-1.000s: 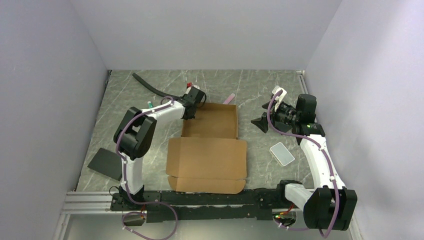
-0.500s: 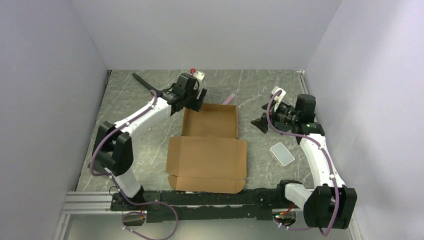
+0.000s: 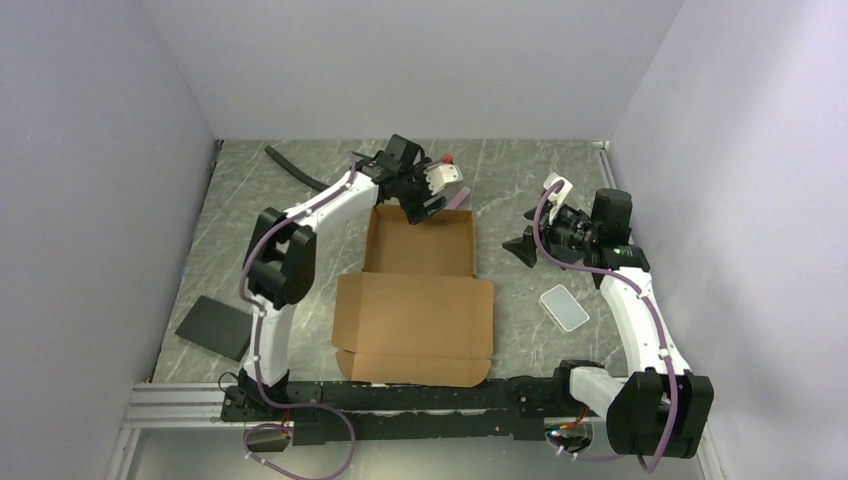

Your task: Fold the paper box

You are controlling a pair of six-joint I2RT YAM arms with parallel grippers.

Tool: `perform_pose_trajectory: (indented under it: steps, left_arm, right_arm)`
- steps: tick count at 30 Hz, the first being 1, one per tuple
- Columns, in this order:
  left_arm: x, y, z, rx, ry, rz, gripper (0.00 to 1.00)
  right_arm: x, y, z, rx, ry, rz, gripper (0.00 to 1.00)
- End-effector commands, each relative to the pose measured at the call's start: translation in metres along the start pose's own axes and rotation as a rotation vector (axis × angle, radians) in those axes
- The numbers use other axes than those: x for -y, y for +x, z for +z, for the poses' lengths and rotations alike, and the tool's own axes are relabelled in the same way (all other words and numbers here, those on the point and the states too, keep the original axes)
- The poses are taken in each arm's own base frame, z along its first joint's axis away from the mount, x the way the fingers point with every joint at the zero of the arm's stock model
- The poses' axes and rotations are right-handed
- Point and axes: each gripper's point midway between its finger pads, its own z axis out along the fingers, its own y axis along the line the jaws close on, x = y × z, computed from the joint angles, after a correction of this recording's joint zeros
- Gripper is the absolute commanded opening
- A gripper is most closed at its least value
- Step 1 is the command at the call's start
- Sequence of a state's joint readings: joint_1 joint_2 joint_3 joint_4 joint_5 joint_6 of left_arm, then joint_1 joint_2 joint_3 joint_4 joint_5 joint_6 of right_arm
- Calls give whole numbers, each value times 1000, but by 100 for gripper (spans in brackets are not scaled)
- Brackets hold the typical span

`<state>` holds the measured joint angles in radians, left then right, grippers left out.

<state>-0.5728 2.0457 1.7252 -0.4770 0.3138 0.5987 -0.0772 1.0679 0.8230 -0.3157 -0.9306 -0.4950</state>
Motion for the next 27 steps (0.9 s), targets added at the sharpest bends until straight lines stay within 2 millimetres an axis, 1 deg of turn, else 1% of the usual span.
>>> perform_pose_trajectory:
  steps: [1,3,4,7,11,14,16,18,20,23,25,27]
  left_arm:
    - [-11,-14,11,64,98,80,75]
    - [-11,-10,21,61,124,71,72]
    - [-10,-5,28,51,131,56,70]
    - [-8,5,40,37,145,33,54]
    - [-6,18,48,19,141,23,44]
    - [-4,22,50,18,140,19,37]
    - [-4,25,51,14,135,11,27]
    - [-6,25,51,16,118,4,11]
    - [-8,24,46,19,96,-2,0]
    - [-15,21,34,22,31,-16,0]
    - [-24,17,19,22,-43,-37,0]
    - [-34,10,0,35,-124,-89,0]
  right_arm:
    - [0,-16,-2,37,-25,-52,97]
    - [1,-15,-2,34,-25,-52,97]
    - [1,-15,-2,33,-24,-53,97]
    - [2,-13,-1,28,-24,-48,97]
    - [2,-11,0,23,-28,-42,97]
    - [3,-9,0,17,-28,-41,97]
    - [3,-10,0,16,-27,-41,97]
    - [3,-10,0,16,-27,-41,97]
    - [3,-10,-1,19,-24,-42,97]
    - [3,-12,-3,24,-22,-43,97]
    - [3,-14,-4,28,-20,-43,97]
    - [3,-16,-6,35,-17,-48,97]
